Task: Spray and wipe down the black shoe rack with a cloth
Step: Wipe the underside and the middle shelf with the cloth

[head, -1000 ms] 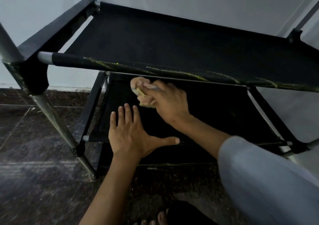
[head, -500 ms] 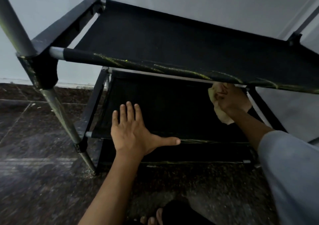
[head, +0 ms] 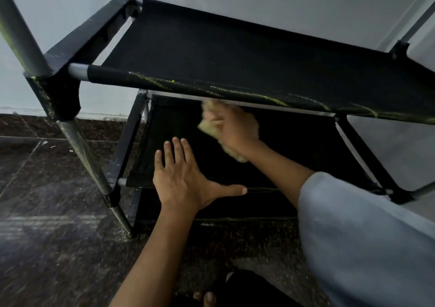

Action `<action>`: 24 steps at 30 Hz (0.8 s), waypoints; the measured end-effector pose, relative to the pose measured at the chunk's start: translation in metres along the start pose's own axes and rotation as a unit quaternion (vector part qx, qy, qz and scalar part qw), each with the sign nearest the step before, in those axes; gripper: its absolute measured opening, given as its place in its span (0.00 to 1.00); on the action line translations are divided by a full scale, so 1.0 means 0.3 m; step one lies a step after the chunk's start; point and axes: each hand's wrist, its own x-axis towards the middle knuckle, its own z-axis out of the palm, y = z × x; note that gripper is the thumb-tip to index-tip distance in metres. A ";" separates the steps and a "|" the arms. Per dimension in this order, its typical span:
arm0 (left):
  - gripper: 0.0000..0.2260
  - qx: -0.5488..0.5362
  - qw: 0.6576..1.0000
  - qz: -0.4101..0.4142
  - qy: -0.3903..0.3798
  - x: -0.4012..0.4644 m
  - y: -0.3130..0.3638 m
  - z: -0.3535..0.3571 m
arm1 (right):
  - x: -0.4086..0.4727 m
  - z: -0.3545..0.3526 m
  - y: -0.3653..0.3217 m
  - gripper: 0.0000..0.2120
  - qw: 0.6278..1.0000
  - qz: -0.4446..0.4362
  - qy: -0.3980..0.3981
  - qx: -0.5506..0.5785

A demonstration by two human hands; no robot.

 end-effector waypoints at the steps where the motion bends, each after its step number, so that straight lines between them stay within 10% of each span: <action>1: 0.72 -0.001 1.000 0.000 -0.001 0.001 -0.001 0.001 | -0.008 0.010 -0.042 0.19 0.998 -0.046 -0.022 -0.030; 8: 0.72 0.001 1.000 0.005 -0.005 0.003 -0.006 0.002 | -0.206 -0.104 0.063 0.27 0.988 -0.094 -0.103 -0.061; 18: 0.72 -0.003 1.000 0.007 0.006 0.001 -0.005 0.001 | -0.031 -0.064 0.266 0.14 0.988 0.086 0.017 -0.129; 24: 0.73 -0.009 0.999 0.012 0.029 -0.004 -0.003 0.011 | 0.010 -0.035 0.093 0.12 0.999 -0.036 -0.006 -0.037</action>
